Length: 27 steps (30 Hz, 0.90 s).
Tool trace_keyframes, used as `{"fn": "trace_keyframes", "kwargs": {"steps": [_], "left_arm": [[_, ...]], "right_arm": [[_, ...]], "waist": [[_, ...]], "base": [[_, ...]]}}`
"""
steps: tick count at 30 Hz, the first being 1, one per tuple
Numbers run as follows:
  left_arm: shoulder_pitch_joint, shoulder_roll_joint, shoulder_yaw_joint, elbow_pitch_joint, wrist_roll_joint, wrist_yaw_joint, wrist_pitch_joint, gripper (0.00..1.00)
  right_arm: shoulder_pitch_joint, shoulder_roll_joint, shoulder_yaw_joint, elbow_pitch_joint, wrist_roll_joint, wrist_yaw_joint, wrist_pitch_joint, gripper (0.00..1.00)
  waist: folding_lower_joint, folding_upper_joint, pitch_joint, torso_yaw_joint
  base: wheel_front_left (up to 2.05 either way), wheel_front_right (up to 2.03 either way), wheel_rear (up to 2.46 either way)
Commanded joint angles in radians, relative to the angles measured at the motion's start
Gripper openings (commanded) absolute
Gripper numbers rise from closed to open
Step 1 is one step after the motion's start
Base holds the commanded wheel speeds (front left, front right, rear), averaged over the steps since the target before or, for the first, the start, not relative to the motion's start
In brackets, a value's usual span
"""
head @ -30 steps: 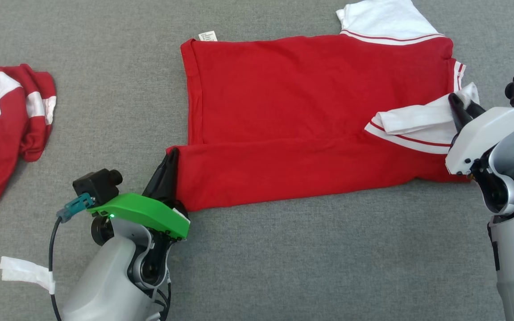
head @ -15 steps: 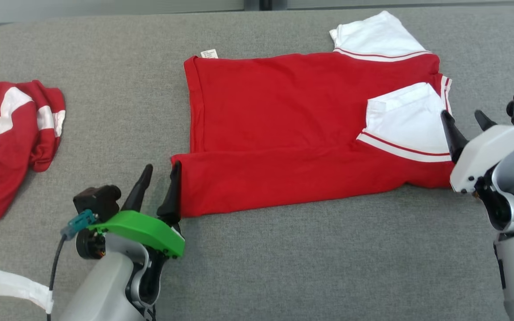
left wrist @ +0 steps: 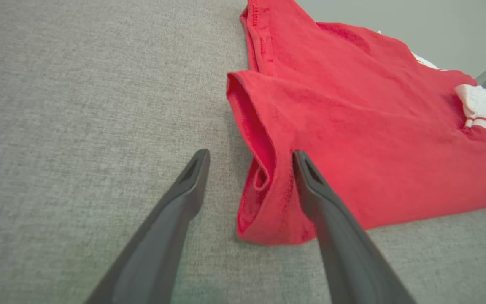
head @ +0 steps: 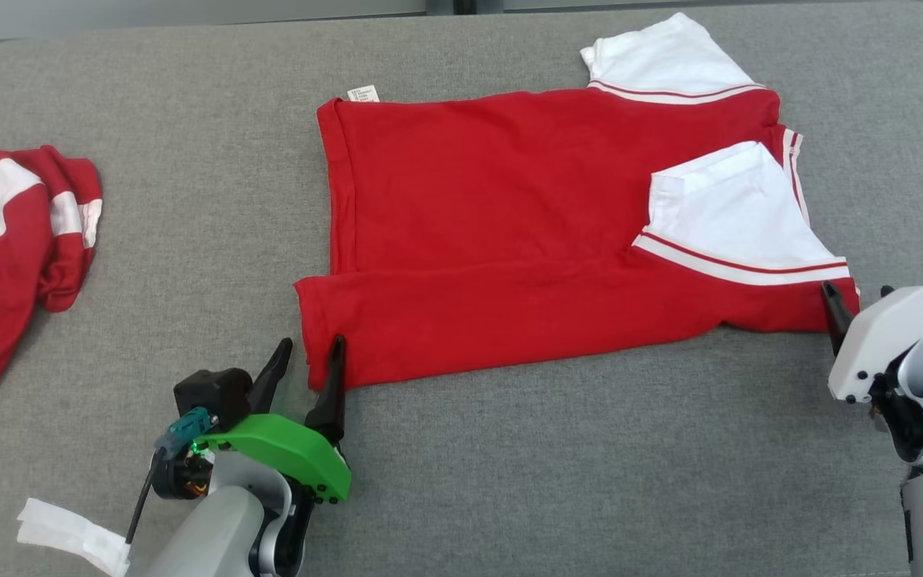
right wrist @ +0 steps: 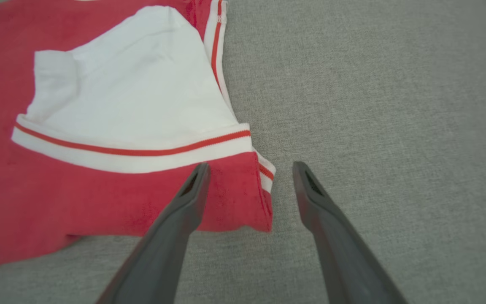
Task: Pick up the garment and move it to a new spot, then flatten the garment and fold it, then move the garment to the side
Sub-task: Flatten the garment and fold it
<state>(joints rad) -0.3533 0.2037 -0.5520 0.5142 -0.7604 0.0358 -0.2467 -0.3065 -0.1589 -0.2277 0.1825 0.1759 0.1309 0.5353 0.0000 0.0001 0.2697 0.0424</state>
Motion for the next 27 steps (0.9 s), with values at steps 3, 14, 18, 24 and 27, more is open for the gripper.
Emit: {"fn": "trace_keyframes", "kwargs": {"steps": [3, 14, 18, 24, 27], "left_arm": [[-0.039, -0.003, -0.006, 0.029, 0.014, 0.011, 0.005, 1.0], [-0.088, -0.026, -0.042, 0.116, 0.033, 0.022, 0.046, 1.0], [-0.081, -0.031, -0.059, 0.136, 0.024, 0.002, 0.069, 0.03], [-0.053, -0.021, -0.07, 0.15, 0.012, -0.013, 0.095, 0.0], [-0.03, -0.009, -0.056, 0.135, -0.007, 0.002, 0.099, 0.0]], "right_arm": [[-0.039, 0.011, 0.0, 0.05, -0.014, -0.001, 0.0, 1.0], [-0.062, 0.032, -0.027, 0.2, -0.041, -0.001, 0.023, 1.0], [-0.028, 0.042, -0.017, 0.219, -0.038, -0.001, 0.039, 0.09], [0.017, 0.043, 0.001, 0.188, -0.016, -0.001, 0.015, 0.0], [0.034, 0.051, 0.01, 0.137, 0.004, -0.001, 0.0, 0.0]], "waist": [[0.0, -0.0001, 0.033, 0.006], [0.0, -0.0001, 0.058, 0.02], [0.0, -0.0001, 0.049, 0.015], [0.0, -0.0001, 0.015, 0.001], [0.0, -0.0001, -0.009, -0.007]], "base": [[0.0, 0.0, 0.0], [0.0, 0.0, 0.0], [0.0, 0.0, 0.0], [0.0, 0.0, 0.0], [0.0, 0.0, 0.0]]}}
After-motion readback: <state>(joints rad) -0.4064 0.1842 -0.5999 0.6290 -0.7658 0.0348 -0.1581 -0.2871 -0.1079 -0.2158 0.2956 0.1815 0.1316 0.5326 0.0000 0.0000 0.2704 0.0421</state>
